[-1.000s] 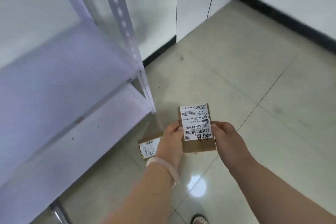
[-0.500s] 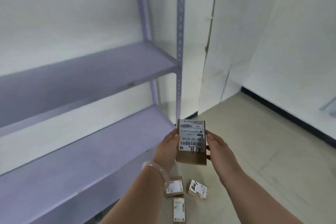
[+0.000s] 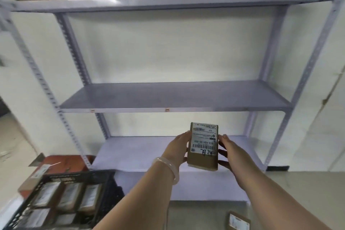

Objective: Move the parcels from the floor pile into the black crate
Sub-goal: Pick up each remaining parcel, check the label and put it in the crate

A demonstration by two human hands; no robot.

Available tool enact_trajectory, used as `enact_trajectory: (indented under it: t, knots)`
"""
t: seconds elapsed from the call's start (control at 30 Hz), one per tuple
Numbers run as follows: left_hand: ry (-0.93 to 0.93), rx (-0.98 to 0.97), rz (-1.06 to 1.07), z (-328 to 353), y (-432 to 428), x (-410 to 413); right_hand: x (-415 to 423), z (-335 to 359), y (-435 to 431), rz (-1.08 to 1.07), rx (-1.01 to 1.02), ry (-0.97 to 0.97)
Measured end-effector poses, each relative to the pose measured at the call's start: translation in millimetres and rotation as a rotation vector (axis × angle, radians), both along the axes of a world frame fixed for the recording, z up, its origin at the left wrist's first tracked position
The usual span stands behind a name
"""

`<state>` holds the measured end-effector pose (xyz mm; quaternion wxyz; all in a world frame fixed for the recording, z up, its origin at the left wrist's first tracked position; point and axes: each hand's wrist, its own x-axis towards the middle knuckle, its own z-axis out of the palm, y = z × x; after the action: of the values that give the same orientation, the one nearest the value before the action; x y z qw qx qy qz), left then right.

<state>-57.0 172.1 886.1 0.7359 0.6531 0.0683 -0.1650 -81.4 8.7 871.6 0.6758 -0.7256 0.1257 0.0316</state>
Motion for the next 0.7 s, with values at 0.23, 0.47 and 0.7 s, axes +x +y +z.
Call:
enact_trajectory:
  t: [0.23,0.47,0.7]
  knots:
    - [0.000,-0.037,0.126,3,134,-11,17,2,127,0.150,0.056,0.019]
    - [0.076,-0.014,0.175,-41,317,-15,28,-38,313,0.252,0.090,0.138]
    - [0.198,-0.060,0.122,-124,457,-13,40,-99,458,0.327,0.040,0.343]
